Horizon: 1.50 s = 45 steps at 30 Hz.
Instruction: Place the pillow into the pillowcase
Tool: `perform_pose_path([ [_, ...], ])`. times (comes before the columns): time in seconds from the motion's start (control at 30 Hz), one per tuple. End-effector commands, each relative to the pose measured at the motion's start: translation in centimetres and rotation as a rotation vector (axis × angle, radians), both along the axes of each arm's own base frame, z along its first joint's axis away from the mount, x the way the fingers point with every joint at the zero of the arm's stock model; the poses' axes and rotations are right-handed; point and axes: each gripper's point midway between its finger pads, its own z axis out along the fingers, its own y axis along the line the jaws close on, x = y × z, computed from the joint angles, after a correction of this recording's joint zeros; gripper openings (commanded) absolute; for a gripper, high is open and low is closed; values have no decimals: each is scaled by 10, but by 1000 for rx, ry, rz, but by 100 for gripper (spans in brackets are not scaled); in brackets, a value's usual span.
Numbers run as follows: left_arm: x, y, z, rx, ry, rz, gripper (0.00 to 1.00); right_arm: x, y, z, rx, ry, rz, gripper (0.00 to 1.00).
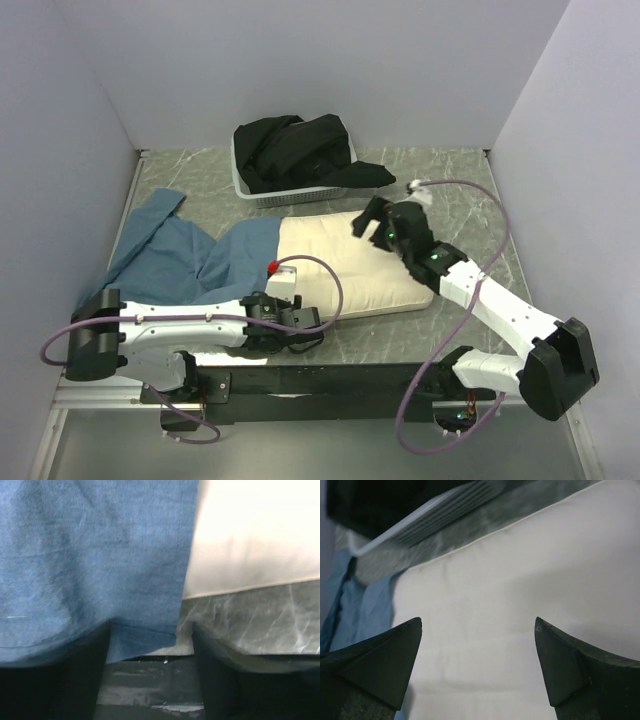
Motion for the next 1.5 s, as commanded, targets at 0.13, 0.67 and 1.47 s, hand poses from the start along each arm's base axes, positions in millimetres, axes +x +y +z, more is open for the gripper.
perform_pose_path([
  [0.13,12,-23,16,-62,-70,-23,13,26,-125,-65,-177,180,-255,100],
  [0.67,-1,-4,18,-8,-20,-64,76,-13,-104,-141,-56,312,-132,98],
  [1.47,30,-66,68,148,-218,-59,1,-30,-78,-109,88,240,-12,46],
])
